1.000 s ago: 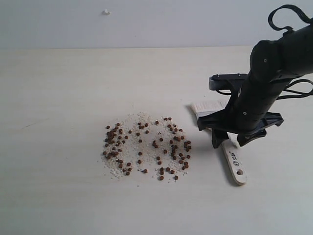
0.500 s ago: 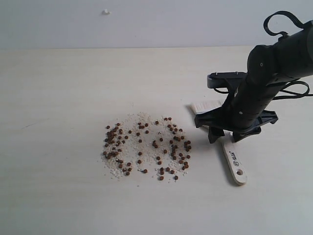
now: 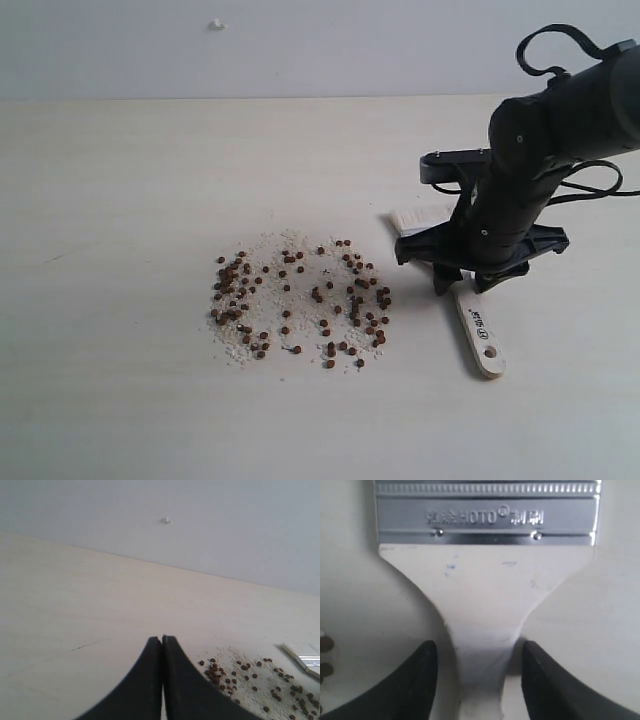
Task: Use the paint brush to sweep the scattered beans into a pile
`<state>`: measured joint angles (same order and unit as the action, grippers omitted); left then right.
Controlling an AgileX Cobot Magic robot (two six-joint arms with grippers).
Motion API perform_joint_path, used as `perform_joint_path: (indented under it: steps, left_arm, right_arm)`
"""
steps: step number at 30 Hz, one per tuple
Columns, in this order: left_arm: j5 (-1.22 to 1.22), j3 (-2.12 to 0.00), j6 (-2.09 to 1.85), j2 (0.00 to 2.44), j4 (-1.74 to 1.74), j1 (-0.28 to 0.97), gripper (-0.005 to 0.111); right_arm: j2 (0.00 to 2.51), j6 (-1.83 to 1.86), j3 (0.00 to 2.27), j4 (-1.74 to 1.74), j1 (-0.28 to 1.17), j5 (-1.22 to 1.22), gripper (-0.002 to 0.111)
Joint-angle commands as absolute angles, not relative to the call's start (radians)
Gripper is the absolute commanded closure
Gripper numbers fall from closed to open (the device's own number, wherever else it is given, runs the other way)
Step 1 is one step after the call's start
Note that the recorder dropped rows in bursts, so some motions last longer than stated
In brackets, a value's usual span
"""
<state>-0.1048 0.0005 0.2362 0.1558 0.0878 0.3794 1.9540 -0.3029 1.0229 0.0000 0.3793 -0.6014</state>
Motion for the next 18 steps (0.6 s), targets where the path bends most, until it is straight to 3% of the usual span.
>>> perform_joint_path:
  steps: [1, 3, 9, 18]
  left_arm:
    - [-0.103, 0.000, 0.240, 0.148, 0.093, 0.382, 0.107]
    - [-0.103, 0.000, 0.240, 0.148, 0.093, 0.382, 0.107]
    - [-0.103, 0.000, 0.240, 0.148, 0.093, 0.382, 0.107]
    - [-0.103, 0.000, 0.240, 0.148, 0.093, 0.382, 0.107]
  right_arm:
    - [1.992, -0.430, 1.008, -0.138, 0.419, -0.629, 0.090]
    - [1.990, -0.428, 1.008, -0.147, 0.419, -0.642, 0.108]
    - [1.953, -0.378, 1.056, -0.157, 0.419, -0.779, 0.108]
    - [1.695, -0.295, 1.077, -0.159, 0.419, -0.878, 0.108]
